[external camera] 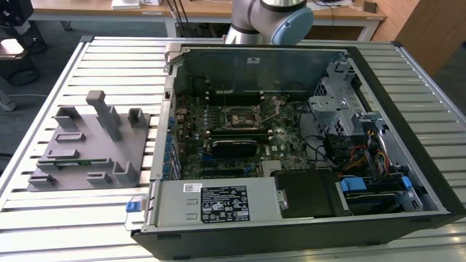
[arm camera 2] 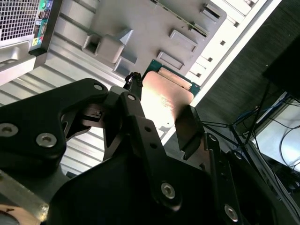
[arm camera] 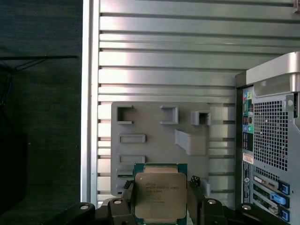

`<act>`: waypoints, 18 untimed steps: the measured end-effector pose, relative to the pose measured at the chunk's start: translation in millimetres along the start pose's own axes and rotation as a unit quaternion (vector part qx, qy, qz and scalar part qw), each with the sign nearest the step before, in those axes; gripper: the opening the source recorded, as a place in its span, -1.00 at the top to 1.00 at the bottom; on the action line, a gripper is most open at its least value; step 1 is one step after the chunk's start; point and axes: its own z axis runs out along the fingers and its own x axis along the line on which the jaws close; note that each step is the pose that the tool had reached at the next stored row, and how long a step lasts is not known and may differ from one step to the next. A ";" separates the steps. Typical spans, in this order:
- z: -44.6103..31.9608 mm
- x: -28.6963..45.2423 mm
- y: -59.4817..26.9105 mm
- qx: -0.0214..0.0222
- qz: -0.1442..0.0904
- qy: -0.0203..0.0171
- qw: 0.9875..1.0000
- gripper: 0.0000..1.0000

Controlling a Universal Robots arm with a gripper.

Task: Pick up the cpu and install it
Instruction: 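Pick up the cpu and move it towards the insertion slot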

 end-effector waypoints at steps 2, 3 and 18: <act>0.2 -3.0 0.0 0.000 0.000 0.000 1.000 -0.06; 0.3 -4.4 0.0 0.000 0.000 0.000 1.000 -0.06; 1.5 -23.9 0.2 0.000 0.000 0.000 1.000 -0.06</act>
